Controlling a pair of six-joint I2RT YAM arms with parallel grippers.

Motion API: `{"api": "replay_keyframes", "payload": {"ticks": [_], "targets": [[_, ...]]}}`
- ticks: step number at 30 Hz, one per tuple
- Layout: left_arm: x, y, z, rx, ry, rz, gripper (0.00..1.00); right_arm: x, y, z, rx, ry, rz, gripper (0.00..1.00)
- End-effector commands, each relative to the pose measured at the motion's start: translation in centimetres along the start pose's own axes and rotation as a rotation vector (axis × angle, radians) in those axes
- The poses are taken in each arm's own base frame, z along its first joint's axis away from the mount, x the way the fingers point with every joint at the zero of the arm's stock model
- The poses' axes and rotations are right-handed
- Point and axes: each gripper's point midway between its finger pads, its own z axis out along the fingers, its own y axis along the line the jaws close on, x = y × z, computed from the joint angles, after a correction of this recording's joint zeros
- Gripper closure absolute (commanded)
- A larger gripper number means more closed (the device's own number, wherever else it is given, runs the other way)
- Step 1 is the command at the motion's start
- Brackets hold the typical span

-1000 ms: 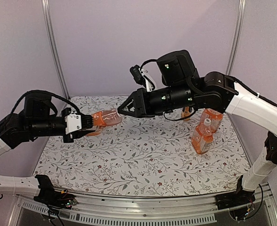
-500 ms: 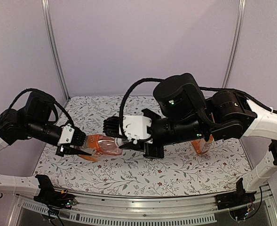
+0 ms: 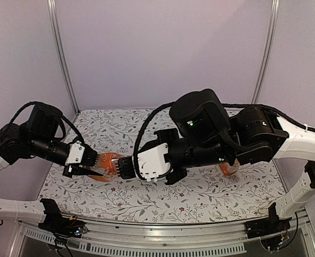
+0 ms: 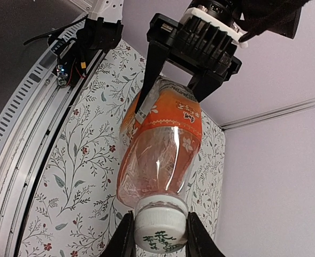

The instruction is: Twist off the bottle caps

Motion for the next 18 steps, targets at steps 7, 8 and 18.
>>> {"api": "replay_keyframes", "payload": {"ticks": [7,8,18], "targets": [[-1.16,-0.23,-0.61,0.006,-0.055,0.0,0.77,1.76,-0.23,-0.18,0.041,0.052,-0.031,0.8],[-1.16,-0.22,-0.56,0.007,-0.055,0.001,0.78,1.79,-0.21,-0.09,0.041,0.055,-0.031,0.76],[-1.26,0.09,-0.61,-0.006,-0.056,-0.013,0.78,1.39,-1.12,-0.01,0.081,0.045,0.033,0.27]]}}
